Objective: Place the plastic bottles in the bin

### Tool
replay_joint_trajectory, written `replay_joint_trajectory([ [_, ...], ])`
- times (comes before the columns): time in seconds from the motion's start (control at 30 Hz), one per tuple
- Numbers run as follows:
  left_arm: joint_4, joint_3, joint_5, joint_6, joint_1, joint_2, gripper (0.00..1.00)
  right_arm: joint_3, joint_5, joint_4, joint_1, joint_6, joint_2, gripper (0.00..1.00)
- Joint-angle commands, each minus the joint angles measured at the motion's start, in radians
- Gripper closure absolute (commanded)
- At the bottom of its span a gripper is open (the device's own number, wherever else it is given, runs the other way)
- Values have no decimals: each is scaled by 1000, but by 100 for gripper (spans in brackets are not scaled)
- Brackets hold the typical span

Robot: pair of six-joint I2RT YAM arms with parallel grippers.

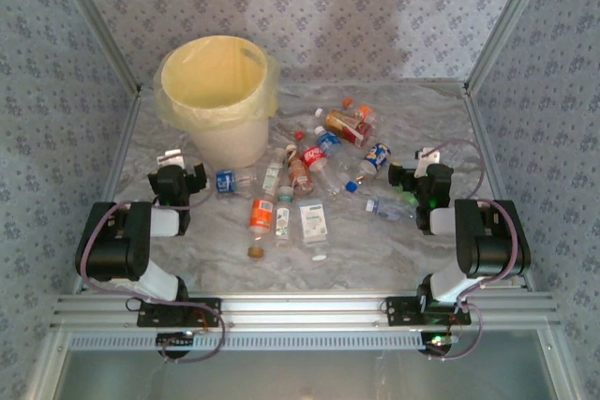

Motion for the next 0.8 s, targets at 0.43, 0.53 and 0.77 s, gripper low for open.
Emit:
replay_joint_trajectory([
  [0.43, -352, 30, -71, -100, -5, -414, 2, 15, 87, -236, 24, 41, -340, 0],
  [0.53, -611, 93, -169, -242, -5, -529, 2, 87, 103, -434, 27, 183, -408, 0],
  [0.77, -1032, 180, -71, -546, -5, -710, 2, 305, 49, -1153, -16, 665, -503, 0],
])
